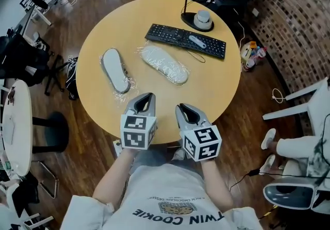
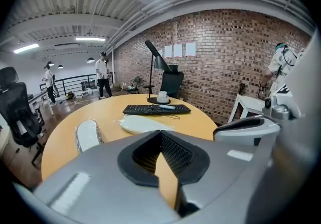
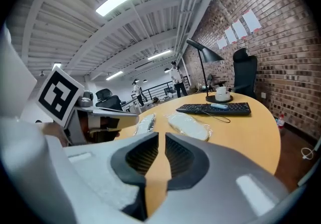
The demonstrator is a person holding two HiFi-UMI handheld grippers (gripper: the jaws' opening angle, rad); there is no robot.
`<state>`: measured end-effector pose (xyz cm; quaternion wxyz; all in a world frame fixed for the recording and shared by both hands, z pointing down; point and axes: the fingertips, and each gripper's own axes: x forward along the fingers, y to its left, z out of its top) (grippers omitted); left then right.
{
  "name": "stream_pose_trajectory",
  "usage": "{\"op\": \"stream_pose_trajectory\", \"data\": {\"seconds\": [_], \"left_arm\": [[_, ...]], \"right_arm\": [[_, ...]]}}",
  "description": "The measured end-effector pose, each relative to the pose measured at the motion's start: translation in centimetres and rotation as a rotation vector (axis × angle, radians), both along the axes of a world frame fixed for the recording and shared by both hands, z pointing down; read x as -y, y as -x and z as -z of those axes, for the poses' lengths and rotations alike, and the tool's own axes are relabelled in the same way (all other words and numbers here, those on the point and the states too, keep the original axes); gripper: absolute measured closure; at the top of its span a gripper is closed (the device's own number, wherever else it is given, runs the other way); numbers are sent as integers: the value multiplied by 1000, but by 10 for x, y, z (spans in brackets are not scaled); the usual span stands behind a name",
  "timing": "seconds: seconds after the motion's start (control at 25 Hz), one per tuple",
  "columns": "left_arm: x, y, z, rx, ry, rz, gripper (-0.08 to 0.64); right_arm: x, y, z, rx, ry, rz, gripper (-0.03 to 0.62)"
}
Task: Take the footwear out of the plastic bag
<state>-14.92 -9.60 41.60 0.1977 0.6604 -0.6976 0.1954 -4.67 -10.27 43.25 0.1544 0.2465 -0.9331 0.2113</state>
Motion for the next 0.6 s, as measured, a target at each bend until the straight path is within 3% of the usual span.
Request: {"op": "stream_pose_trajectory", "data": {"seconds": [0.32,0.6], "left_arm": [[93,78,-1,65,43,-92,557],[139,151,-34,41,120,-174,557]], "right_arm": [[64,31,-21,-40,68,-94,541],[94,58,-46,-72,150,-179,482]]}}
